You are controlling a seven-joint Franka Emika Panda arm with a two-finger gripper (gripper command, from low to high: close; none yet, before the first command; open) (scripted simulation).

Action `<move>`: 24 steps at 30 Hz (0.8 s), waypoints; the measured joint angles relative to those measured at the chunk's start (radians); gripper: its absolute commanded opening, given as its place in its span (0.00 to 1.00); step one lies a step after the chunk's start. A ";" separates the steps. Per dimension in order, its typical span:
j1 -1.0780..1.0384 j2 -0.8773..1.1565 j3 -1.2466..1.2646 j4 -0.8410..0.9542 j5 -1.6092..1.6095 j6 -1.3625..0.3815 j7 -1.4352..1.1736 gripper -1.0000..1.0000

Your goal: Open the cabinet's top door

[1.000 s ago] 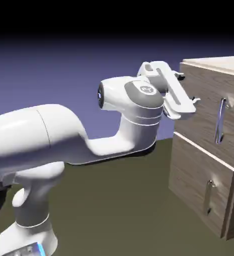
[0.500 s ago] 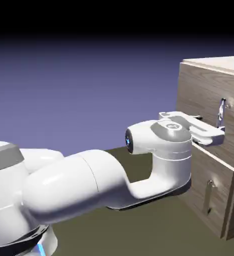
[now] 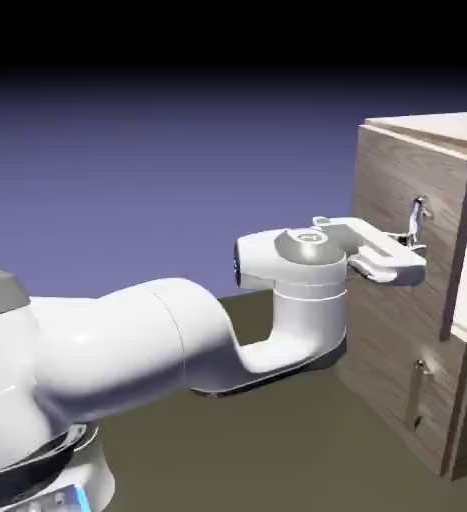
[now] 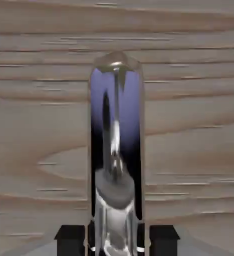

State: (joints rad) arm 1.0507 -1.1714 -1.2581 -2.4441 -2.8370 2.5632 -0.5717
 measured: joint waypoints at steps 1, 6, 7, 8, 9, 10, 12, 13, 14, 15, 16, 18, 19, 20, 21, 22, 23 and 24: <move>-0.011 0.033 0.007 0.003 -0.013 0.009 0.043 0.00; -0.081 0.199 0.059 0.014 -0.060 0.052 0.261 0.00; -0.105 0.232 0.079 0.008 -0.060 0.050 0.304 0.00; -0.139 0.264 0.108 -0.009 -0.060 0.038 0.343 0.00; -0.176 0.278 0.141 -0.039 -0.043 0.011 0.351 0.00; -0.212 0.287 0.176 -0.070 -0.013 -0.016 0.351 0.00; -0.283 0.341 0.243 -0.095 -0.002 -0.027 0.415 0.00; -0.313 0.372 0.271 -0.095 -0.012 -0.020 0.458 0.00; -0.342 0.403 0.298 -0.092 -0.019 -0.012 0.502 0.00; -0.372 0.433 0.326 -0.090 -0.030 -0.003 0.545 0.00; -0.405 0.462 0.358 -0.089 -0.039 0.005 0.589 0.00; -0.478 0.512 0.427 -0.091 -0.049 0.016 0.665 0.00; -0.514 0.531 0.463 -0.093 -0.051 0.019 0.696 0.00; -0.550 0.547 0.498 -0.096 -0.051 0.022 0.723 0.00; -0.587 0.561 0.534 -0.100 -0.050 0.023 0.749 0.00; -0.623 0.573 0.569 -0.103 -0.049 0.025 0.772 0.00; -0.659 0.584 0.605 -0.106 -0.048 0.027 0.796 0.00; -0.695 0.594 0.640 -0.108 -0.051 0.030 0.820 0.00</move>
State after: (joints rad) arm 0.3556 -0.5770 -0.6179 -2.5518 -2.8881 2.5933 0.2479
